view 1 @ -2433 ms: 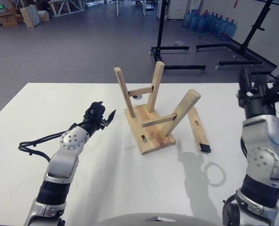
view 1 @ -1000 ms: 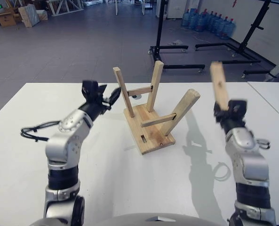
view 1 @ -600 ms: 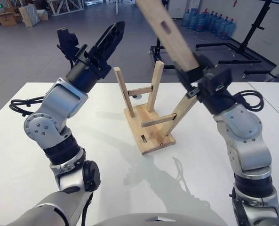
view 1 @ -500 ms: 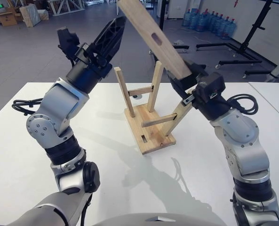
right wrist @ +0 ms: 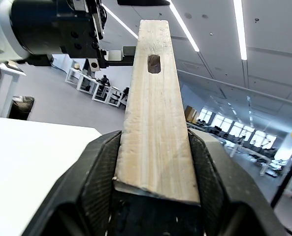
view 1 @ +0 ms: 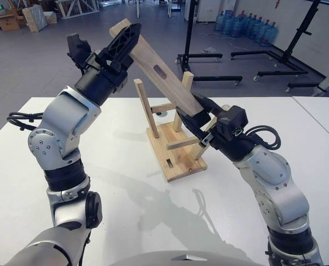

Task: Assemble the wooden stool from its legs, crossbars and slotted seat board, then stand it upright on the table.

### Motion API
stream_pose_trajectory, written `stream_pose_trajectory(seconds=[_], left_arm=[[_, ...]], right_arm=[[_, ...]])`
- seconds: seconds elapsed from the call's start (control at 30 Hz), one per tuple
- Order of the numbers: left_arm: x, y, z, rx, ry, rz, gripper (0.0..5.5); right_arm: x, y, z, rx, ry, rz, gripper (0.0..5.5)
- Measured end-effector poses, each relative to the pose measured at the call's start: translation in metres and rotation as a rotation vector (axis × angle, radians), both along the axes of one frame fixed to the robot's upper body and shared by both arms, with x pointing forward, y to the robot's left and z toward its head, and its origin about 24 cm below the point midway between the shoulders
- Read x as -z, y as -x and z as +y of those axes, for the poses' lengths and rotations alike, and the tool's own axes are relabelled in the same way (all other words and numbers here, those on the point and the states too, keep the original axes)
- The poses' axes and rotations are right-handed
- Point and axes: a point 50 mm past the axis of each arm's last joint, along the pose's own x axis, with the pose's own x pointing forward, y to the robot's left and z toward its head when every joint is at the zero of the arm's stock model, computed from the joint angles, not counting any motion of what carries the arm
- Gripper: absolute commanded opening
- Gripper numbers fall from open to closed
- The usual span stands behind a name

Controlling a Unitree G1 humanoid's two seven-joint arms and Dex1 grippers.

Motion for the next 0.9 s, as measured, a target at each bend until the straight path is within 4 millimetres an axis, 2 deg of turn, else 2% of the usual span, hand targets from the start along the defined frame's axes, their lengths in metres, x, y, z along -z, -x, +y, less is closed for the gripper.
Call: stream_pose_trajectory(seconds=[0.17,0.3,0.67,0.77,0.87,0.9], left_arm=[[0.005,0.001,0.003,0.028,-0.006,-0.002,1.49],[0.007,0.001,0.005,0.02,-0.028,0.002,1.13],[0.009,0.003,0.008,-0.016,-0.074,-0.027,1.07],[0.01,0.0,0.009,-0.058,-0.081,-0.026,1.07],[0.008,-0.002,0.013,-0.104,-0.06,-0.039,1.07],[0.009,-0.003,0.012,-0.111,-0.067,-0.039,1.07]], right_arm=[[0.005,0.001,0.001,-0.043,-0.012,0.068,2.03],[0.006,0.002,0.002,-0.063,-0.013,0.088,2.03],[0.009,0.0,0.001,-0.058,-0.007,0.109,2.03],[0.011,-0.002,0.001,-0.053,-0.068,0.167,2.79],[0.017,-0.008,-0.008,0.017,-0.117,0.232,3.35],[0.017,-0.009,-0.008,0.026,-0.142,0.241,3.39]])
